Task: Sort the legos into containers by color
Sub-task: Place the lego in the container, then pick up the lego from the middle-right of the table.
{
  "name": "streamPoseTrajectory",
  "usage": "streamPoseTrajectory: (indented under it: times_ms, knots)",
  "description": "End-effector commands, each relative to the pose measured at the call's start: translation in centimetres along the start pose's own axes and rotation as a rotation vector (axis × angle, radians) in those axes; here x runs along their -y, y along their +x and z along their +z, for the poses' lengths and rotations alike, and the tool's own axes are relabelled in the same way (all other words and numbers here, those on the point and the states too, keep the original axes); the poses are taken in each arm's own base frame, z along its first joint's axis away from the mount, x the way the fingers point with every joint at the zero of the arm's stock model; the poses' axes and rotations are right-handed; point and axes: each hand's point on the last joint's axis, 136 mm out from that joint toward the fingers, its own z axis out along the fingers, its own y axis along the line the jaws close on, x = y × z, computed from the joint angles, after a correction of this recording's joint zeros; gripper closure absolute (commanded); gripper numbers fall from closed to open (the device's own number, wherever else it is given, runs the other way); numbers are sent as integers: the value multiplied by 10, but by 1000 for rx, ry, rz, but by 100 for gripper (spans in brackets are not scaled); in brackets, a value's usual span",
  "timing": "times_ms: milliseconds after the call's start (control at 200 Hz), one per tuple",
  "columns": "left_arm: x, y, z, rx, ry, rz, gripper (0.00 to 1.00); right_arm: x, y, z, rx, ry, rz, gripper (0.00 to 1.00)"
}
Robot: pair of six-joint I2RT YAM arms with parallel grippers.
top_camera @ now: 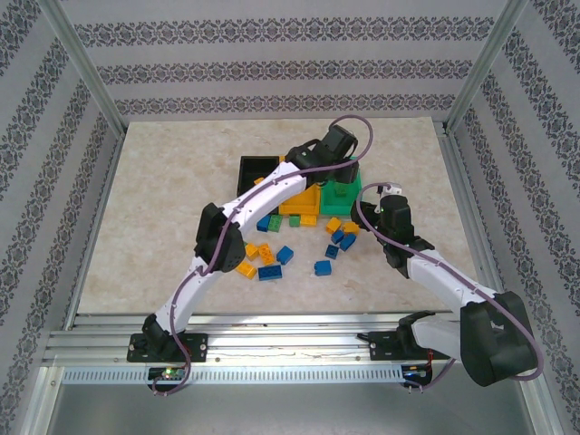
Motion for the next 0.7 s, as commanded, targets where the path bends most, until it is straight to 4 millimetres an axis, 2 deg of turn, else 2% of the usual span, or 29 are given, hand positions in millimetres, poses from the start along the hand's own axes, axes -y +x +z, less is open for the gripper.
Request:
streamPoseTrajectory:
  times_ms: [0, 195, 270, 280, 295, 300, 360, 440, 520, 695]
  knots:
    - [-7, 11, -10, -76, -13, 14, 44, -3, -5, -3, 19, -23, 14, 44]
    - [-9, 18, -27, -88, -7, 16, 43, -6, 0, 2, -5, -35, 17, 44]
    - [-14, 26, -33, -76, 3, 6, 43, -7, 1, 4, -13, -41, 17, 44]
    - [-17, 33, -32, -87, -2, 5, 43, -7, 2, 4, -14, -41, 16, 44]
    - [-16, 29, -36, -66, 9, -1, 43, -8, 2, 4, -14, -43, 16, 44]
    - [-18, 35, -34, -76, 5, -1, 43, -7, 2, 4, -16, -41, 15, 44]
    - [-20, 41, -43, -40, 26, -20, 43, -7, 4, 6, -23, -41, 18, 44]
    - [-33, 57, -52, -7, 41, -56, 43, -8, 8, 8, -39, -44, 19, 44]
    - [-45, 65, -70, 35, 67, -105, 44, -10, 11, 11, -52, -49, 18, 44]
    - [-83, 96, -101, 59, 75, -185, 44, -18, 18, 16, -78, -60, -13, 44]
